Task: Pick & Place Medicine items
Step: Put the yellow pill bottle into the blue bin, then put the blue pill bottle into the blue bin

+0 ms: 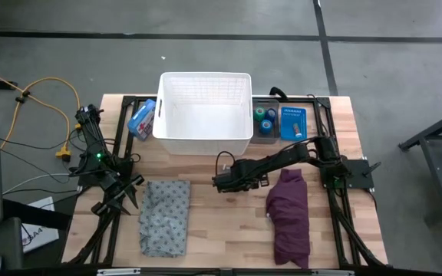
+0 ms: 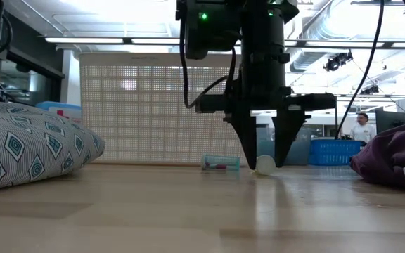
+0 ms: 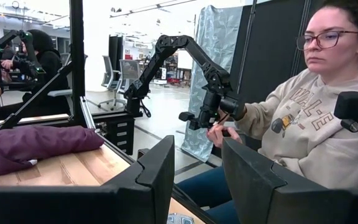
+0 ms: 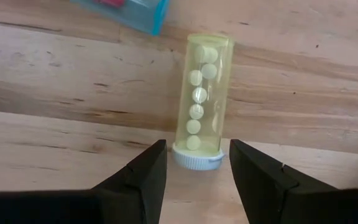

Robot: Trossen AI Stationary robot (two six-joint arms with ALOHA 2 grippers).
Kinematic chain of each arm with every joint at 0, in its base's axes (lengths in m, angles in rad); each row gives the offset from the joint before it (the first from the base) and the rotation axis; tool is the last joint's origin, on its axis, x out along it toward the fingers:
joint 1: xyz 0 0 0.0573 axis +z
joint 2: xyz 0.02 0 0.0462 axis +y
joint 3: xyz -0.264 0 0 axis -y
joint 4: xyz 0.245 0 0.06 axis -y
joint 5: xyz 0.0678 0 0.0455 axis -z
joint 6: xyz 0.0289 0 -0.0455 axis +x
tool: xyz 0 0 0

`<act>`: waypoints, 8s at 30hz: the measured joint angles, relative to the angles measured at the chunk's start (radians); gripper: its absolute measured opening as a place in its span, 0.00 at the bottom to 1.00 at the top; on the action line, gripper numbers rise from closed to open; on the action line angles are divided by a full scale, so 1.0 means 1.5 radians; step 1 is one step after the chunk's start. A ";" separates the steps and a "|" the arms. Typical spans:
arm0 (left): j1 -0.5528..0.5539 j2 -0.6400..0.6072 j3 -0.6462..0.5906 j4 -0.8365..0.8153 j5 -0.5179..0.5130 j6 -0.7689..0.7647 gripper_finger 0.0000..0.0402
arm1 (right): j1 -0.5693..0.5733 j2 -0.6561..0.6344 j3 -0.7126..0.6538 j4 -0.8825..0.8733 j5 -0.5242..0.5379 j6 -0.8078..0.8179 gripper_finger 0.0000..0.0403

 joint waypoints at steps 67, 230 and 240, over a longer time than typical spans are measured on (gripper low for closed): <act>0.000 0.000 0.000 0.000 0.000 0.000 0.32 | 0.068 -0.184 0.000 -0.101 0.001 -0.117 0.27; 0.000 0.000 0.000 0.005 0.000 0.000 0.32 | -0.622 -0.384 -0.451 0.117 0.025 -0.619 0.39; 0.000 0.000 0.000 0.005 0.000 0.000 0.32 | -0.639 -0.434 -0.450 0.118 0.028 -0.619 0.40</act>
